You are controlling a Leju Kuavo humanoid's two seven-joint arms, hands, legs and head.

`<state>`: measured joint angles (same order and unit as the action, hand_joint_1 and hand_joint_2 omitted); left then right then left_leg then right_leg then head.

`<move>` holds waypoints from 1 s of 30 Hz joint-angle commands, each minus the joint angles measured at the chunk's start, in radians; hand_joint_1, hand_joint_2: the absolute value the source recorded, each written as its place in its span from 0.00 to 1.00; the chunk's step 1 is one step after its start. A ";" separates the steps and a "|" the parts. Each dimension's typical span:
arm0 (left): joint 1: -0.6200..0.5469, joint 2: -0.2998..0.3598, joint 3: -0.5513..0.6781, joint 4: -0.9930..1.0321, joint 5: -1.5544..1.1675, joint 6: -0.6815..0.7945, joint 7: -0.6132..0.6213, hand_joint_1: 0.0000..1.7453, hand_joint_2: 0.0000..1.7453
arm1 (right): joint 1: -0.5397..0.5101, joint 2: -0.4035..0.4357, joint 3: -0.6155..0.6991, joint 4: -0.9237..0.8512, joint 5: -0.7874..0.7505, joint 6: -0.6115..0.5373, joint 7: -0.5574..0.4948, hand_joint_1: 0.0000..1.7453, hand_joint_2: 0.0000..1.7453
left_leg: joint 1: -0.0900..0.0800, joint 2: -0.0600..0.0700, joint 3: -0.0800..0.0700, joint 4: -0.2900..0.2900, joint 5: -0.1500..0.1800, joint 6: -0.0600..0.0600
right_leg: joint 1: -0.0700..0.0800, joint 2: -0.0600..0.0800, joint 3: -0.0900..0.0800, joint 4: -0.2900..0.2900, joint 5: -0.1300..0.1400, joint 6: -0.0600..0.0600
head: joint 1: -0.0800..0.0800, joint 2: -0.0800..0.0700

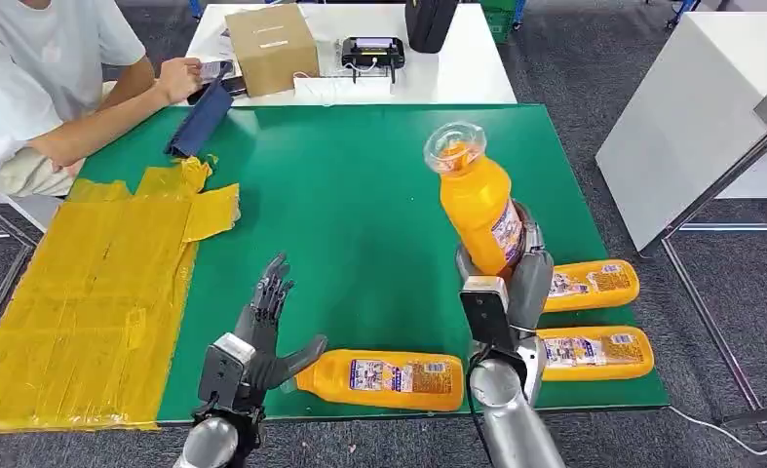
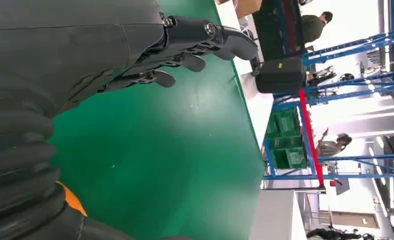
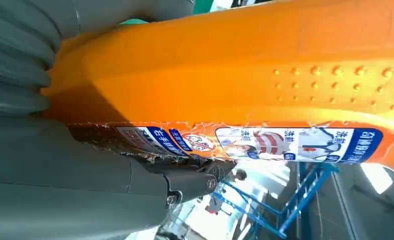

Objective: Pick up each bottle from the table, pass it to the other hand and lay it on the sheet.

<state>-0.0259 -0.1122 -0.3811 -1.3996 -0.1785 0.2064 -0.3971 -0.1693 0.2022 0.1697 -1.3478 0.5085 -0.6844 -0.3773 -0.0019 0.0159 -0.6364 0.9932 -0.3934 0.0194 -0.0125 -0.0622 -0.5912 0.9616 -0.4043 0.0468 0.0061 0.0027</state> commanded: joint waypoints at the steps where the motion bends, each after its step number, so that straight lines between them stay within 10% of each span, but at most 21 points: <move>1: 0.000 0.025 -0.003 -0.002 -0.003 -0.006 0.010 0.00 1.00 | -0.014 -0.040 0.105 0.048 -0.063 0.099 0.017 1.00 1.00 | 0.001 0.001 0.003 -0.001 -0.001 -0.001 | 0.000 0.004 0.003 -0.001 -0.001 -0.001 | 0.000 0.000; 9: -0.029 0.041 -0.043 -0.019 0.024 -0.049 0.008 0.00 1.00 | -0.047 -0.050 0.258 0.141 -0.123 0.292 0.029 1.00 1.00 | 0.001 0.002 0.006 0.000 -0.003 -0.002 | 0.000 0.008 0.005 -0.001 -0.001 -0.002 | 0.000 0.000; 30: -0.063 0.043 -0.052 -0.014 0.059 -0.065 0.012 0.00 1.00 | -0.067 -0.035 0.435 0.279 0.014 0.295 0.049 1.00 1.00 | 0.001 0.001 0.003 -0.001 -0.001 -0.001 | 0.001 0.004 0.003 -0.001 -0.001 -0.001 | 0.000 0.000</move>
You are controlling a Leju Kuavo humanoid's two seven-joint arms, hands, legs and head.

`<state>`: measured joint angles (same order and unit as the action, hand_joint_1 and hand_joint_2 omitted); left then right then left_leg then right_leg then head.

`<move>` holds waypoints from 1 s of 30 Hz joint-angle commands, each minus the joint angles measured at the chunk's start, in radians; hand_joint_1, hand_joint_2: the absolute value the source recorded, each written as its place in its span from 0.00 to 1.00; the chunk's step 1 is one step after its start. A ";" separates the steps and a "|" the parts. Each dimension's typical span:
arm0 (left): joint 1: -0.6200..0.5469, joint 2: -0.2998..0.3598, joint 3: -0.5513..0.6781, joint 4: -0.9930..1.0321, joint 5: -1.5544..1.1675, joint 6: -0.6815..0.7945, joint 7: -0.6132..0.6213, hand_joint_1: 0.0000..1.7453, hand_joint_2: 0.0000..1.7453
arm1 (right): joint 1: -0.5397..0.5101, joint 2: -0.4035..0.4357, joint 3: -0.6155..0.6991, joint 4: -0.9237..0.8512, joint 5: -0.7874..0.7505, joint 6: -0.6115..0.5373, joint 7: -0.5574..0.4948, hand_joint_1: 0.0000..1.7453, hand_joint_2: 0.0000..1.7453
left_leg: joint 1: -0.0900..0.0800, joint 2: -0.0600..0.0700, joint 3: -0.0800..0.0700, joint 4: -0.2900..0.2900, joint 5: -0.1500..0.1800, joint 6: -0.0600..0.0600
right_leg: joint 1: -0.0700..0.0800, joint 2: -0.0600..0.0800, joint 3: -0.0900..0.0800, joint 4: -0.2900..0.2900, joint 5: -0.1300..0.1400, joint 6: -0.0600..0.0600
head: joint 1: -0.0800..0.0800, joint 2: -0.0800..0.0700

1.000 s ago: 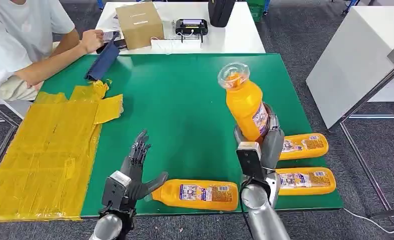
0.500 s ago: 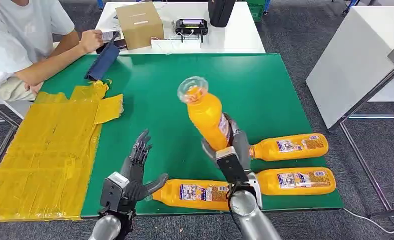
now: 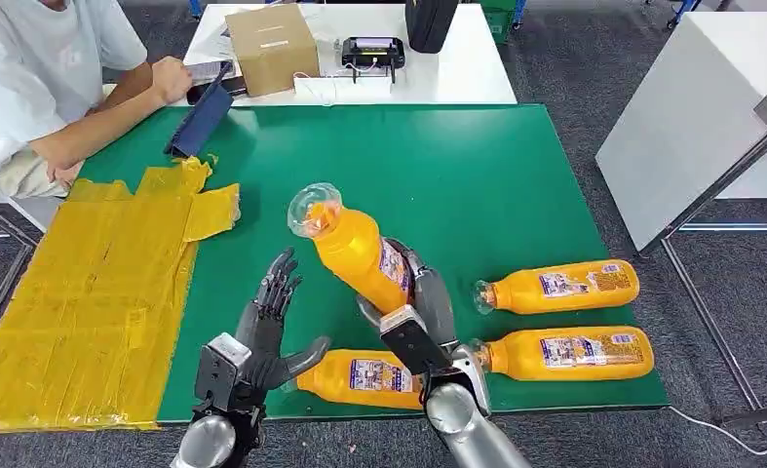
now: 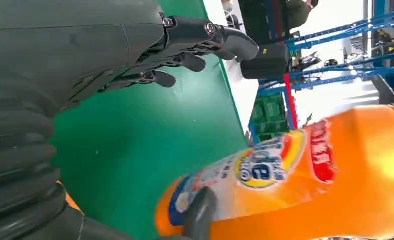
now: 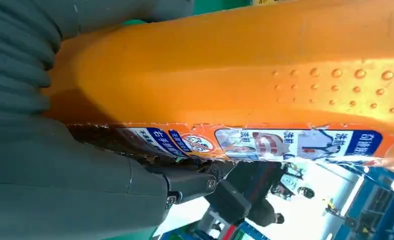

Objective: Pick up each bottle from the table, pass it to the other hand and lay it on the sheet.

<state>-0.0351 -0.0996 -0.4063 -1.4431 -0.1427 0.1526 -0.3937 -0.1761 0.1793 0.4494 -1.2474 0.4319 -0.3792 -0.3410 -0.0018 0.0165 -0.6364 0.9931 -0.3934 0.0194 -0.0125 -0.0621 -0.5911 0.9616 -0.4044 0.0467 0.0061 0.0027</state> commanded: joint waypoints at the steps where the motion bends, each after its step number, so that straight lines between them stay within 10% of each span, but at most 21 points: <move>1: -0.058 0.028 -0.027 0.034 0.029 -0.015 0.009 0.00 1.00 | -0.064 -0.010 0.184 0.200 0.127 -0.023 0.020 1.00 1.00 | 0.001 0.001 0.006 -0.001 -0.002 -0.002 | 0.001 0.006 0.006 -0.001 -0.002 -0.002 | 0.000 0.000; 24: -0.107 0.026 -0.033 0.046 0.134 -0.083 0.012 0.00 1.00 | -0.110 -0.001 0.334 0.336 0.195 -0.039 0.019 1.00 1.00 | 0.001 0.000 0.003 -0.001 -0.001 -0.001 | 0.000 0.002 0.003 -0.001 -0.001 -0.001 | 0.000 0.000; 25: -0.107 0.026 -0.034 0.044 0.134 -0.083 0.012 0.04 1.00 | -0.111 -0.001 0.333 0.335 0.193 -0.040 0.019 1.00 1.00 | 0.001 0.000 0.003 -0.001 0.000 -0.001 | 0.001 0.002 0.002 -0.001 -0.001 -0.001 | 0.000 0.000; 26: -0.108 0.026 -0.035 0.042 0.133 -0.083 0.012 1.00 1.00 | -0.111 -0.001 0.332 0.333 0.191 -0.042 0.018 1.00 1.00 | 0.002 -0.001 0.006 -0.001 -0.002 -0.001 | 0.001 0.003 0.005 -0.001 -0.002 -0.002 | 0.000 0.000; 30: -0.110 0.024 -0.033 0.040 0.137 -0.080 0.007 1.00 1.00 | -0.107 -0.005 0.328 0.311 0.173 -0.037 0.013 1.00 1.00 | 0.001 0.000 0.004 0.000 -0.001 -0.001 | 0.001 0.002 0.003 -0.001 -0.002 -0.001 | 0.000 0.000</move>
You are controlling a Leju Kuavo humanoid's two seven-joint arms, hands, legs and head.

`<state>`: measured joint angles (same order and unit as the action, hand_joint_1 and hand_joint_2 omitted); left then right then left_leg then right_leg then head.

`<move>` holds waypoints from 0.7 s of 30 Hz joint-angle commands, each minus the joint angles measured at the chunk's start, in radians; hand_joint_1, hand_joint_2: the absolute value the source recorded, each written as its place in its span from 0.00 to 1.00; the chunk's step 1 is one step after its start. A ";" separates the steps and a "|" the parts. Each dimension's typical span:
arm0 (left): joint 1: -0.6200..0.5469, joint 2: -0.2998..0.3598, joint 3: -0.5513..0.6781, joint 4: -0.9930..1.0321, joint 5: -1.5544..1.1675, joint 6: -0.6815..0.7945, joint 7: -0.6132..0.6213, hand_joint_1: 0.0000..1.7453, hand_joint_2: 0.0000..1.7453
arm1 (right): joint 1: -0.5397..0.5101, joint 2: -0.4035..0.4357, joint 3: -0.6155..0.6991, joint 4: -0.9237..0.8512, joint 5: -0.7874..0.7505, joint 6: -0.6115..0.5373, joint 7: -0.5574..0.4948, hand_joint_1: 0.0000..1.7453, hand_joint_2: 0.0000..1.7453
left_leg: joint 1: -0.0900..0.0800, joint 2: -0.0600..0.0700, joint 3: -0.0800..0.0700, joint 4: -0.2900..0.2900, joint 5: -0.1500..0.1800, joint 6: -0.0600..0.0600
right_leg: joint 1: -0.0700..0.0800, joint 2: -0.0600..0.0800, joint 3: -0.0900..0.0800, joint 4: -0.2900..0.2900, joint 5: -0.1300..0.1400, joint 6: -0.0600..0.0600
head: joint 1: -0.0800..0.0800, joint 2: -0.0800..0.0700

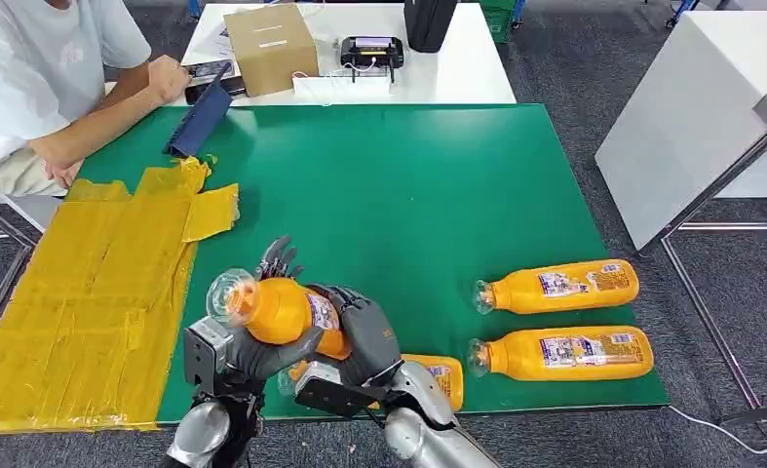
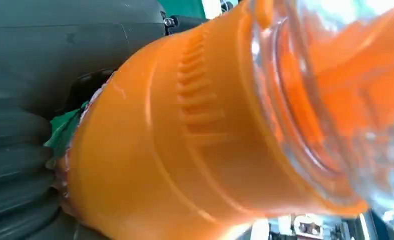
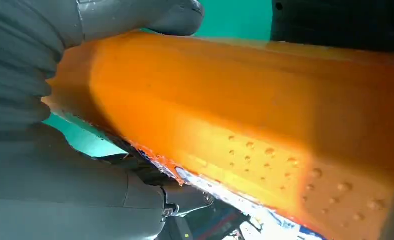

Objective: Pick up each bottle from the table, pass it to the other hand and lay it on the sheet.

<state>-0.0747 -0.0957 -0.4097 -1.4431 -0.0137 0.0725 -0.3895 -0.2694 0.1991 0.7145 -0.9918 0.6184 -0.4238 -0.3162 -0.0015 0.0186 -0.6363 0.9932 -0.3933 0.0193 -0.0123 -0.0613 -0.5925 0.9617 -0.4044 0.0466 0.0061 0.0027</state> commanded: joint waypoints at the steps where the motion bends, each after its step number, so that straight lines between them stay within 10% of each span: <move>1: -0.071 0.021 -0.029 0.040 0.009 0.002 0.002 1.00 1.00 | -0.012 -0.026 0.060 0.047 -0.019 0.009 -0.013 1.00 1.00 | 0.001 -0.003 0.006 0.000 -0.003 -0.001 | 0.000 0.003 0.007 0.000 -0.003 -0.002 | 0.000 0.000; 11: -0.079 0.021 -0.016 0.046 -0.087 0.118 -0.030 1.00 1.00 | 0.028 -0.050 0.033 -0.131 -0.096 0.006 -0.033 1.00 1.00 | 0.001 -0.003 0.007 0.001 -0.004 -0.002 | 0.000 0.004 0.009 0.001 -0.004 -0.002 | 0.000 0.000; 12: -0.082 0.024 -0.006 0.041 -0.102 0.144 -0.037 1.00 1.00 | 0.044 -0.052 0.014 -0.175 -0.126 -0.003 -0.041 0.77 1.00 | 0.002 -0.003 0.008 0.001 -0.004 -0.002 | 0.000 0.004 0.009 0.001 -0.004 -0.002 | 0.000 0.000; 13: -0.088 0.029 0.003 0.034 -0.122 0.170 -0.046 1.00 1.00 | 0.056 -0.061 0.002 -0.215 -0.146 -0.007 -0.045 0.00 1.00 | 0.002 -0.003 0.013 0.003 -0.008 -0.003 | 0.000 0.009 0.014 0.002 -0.008 -0.004 | 0.000 0.000; 21: -0.098 0.049 0.037 0.002 -0.165 0.215 -0.045 1.00 1.00 | 0.094 -0.092 -0.036 -0.341 -0.180 0.011 -0.038 0.00 1.00 | 0.000 -0.002 0.003 0.000 -0.001 -0.001 | 0.000 0.002 0.004 0.000 -0.002 -0.001 | 0.000 0.000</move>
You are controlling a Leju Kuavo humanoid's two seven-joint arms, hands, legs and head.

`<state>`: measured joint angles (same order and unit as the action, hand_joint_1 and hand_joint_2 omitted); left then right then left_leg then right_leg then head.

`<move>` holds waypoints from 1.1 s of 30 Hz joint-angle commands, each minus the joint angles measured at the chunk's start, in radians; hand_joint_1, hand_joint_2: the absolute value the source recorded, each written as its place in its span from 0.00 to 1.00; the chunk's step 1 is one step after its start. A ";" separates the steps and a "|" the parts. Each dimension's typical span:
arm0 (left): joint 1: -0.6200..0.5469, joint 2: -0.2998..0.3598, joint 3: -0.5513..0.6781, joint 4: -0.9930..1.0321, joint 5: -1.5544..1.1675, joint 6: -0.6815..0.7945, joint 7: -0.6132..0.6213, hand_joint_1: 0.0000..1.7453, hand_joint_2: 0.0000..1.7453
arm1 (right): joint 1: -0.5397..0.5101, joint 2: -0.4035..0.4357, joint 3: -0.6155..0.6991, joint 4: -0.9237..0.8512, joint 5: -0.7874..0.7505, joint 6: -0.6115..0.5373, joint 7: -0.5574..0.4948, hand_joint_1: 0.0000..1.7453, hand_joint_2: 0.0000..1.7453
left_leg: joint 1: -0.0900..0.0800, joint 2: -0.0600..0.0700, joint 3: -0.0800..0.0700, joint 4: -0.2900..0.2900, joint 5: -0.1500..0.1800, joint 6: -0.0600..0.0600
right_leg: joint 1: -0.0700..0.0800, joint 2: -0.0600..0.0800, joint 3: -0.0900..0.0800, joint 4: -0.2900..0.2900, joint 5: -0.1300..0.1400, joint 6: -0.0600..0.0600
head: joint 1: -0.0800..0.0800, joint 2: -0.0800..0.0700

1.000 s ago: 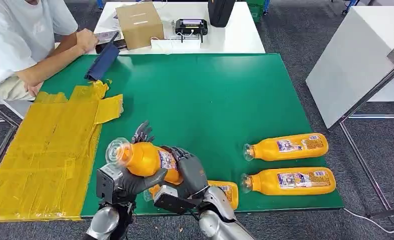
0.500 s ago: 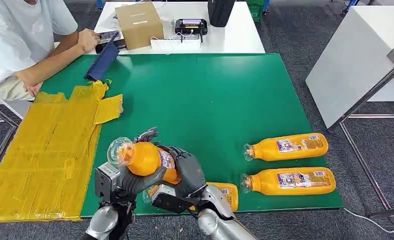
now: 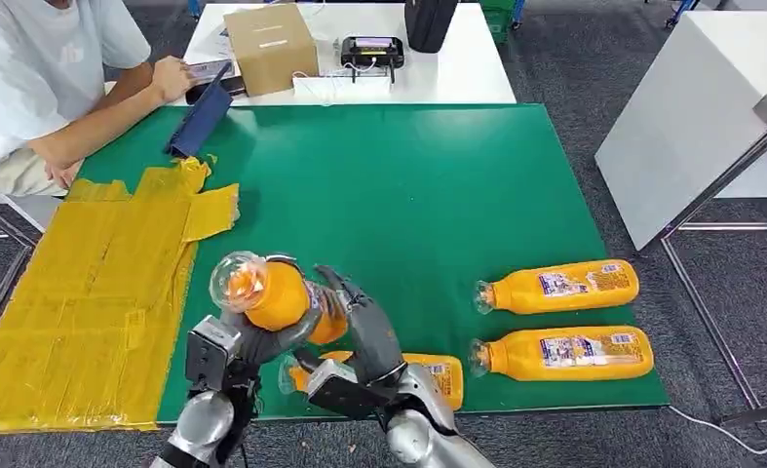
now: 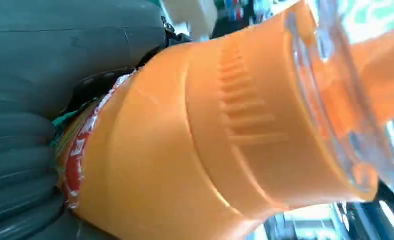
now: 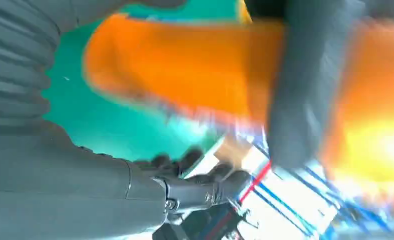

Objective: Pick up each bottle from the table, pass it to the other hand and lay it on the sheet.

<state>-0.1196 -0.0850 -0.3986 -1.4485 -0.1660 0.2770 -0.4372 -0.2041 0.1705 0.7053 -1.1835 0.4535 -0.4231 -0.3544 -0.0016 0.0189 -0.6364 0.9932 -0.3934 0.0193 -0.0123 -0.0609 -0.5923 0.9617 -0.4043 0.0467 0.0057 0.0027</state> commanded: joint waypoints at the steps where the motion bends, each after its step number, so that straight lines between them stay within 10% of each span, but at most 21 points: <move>1: -0.053 0.038 0.026 0.008 -0.013 0.010 0.002 1.00 1.00 | 0.029 -0.064 -0.027 -0.150 -0.015 0.010 0.000 0.00 1.00 | 0.001 -0.003 0.006 0.001 -0.003 -0.002 | 0.000 0.003 0.006 0.000 -0.003 -0.002 | 0.000 0.000; 5: -0.091 0.069 0.051 -0.005 -0.167 0.133 0.007 1.00 1.00 | 0.068 -0.093 -0.112 -0.273 -0.007 -0.070 -0.027 0.00 1.00 | 0.001 -0.002 0.006 0.001 -0.003 -0.001 | 0.000 0.004 0.007 0.000 -0.003 -0.002 | 0.000 0.000; 12: -0.314 0.176 0.161 0.174 -1.355 0.368 0.443 1.00 1.00 | 0.198 -0.142 -0.320 -0.652 -0.020 -0.111 -0.088 0.00 1.00 | 0.001 -0.008 0.002 0.003 -0.001 -0.002 | 0.000 -0.001 0.004 0.003 -0.003 -0.002 | 0.000 0.000; 15: -0.498 0.377 -0.151 0.415 -1.405 0.301 0.708 1.00 1.00 | 0.173 -0.136 -0.313 -0.670 -0.076 -0.122 -0.126 0.00 1.00 | 0.001 -0.006 0.003 0.001 0.000 -0.002 | 0.000 0.000 0.004 0.002 -0.002 -0.002 | 0.001 0.000; 20: -0.650 0.302 -0.102 0.879 -1.405 0.193 0.640 1.00 1.00 | 0.140 -0.140 -0.304 -0.679 -0.101 -0.124 -0.140 0.00 1.00 | 0.000 -0.002 0.005 -0.001 0.001 -0.001 | 0.000 0.002 0.003 0.001 0.002 -0.005 | 0.000 0.000; 33: -0.643 0.296 -0.061 0.936 -1.405 0.147 0.632 1.00 1.00 | 0.138 -0.144 -0.289 -0.660 -0.091 -0.120 -0.140 0.00 1.00 | 0.001 0.006 0.004 0.000 0.000 -0.003 | 0.001 0.009 0.002 0.003 0.002 -0.004 | 0.000 0.000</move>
<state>-0.6838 0.2121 -0.4360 -0.6862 -1.5686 0.4406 0.1995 -0.0419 0.0488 0.4158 -1.8586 0.3643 -0.5463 -0.4948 -0.0017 0.0248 -0.6349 0.9933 -0.3915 0.0170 -0.0122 -0.0561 -0.5933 0.9642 -0.4016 0.0436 0.0061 0.0027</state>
